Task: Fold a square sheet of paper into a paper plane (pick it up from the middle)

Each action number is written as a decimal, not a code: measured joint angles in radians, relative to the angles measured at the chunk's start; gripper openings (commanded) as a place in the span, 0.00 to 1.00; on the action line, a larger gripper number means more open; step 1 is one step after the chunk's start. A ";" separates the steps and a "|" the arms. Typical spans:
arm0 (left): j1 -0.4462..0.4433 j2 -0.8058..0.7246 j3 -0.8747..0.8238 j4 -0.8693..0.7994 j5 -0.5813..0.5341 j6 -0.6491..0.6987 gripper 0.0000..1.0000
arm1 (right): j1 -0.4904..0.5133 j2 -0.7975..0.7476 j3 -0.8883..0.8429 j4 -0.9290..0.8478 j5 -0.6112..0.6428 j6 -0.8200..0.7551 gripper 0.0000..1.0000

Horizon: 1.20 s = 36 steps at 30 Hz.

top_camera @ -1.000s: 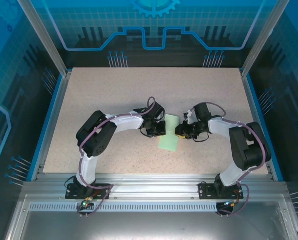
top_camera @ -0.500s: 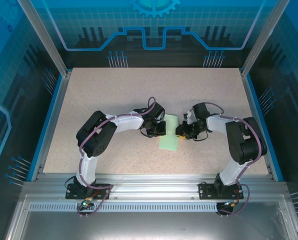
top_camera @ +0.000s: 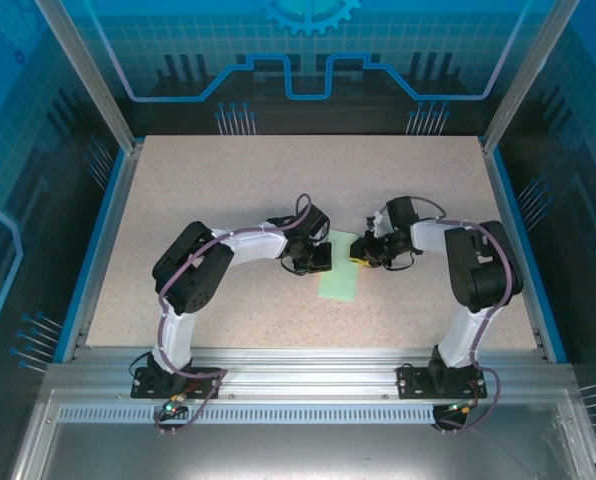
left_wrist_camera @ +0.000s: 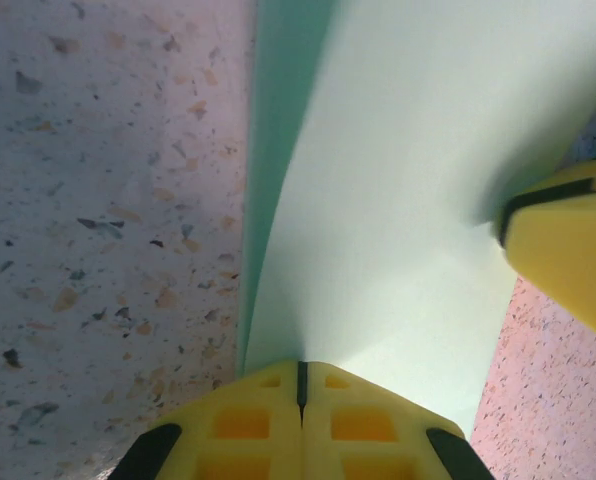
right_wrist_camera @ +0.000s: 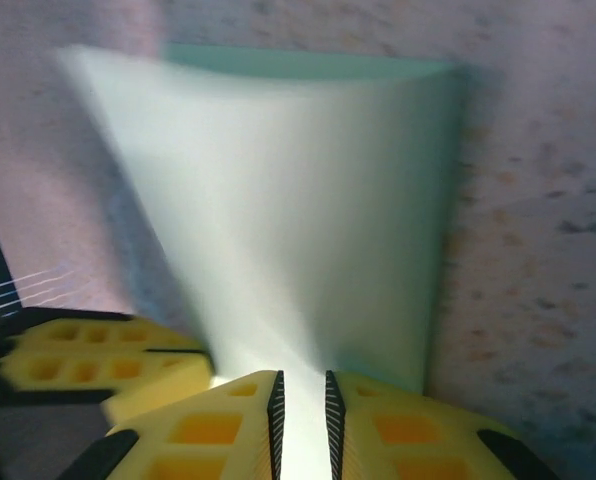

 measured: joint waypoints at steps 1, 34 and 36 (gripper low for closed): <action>0.000 0.000 0.000 0.000 0.000 0.000 0.00 | -0.004 0.000 0.000 0.001 -0.002 -0.001 0.21; -0.007 0.000 0.000 0.001 -0.003 0.000 0.00 | -0.032 0.066 0.127 -0.064 0.022 -0.008 0.21; -0.007 0.000 0.000 0.000 -0.003 0.000 0.00 | -0.032 0.053 0.143 -0.086 0.031 -0.010 0.21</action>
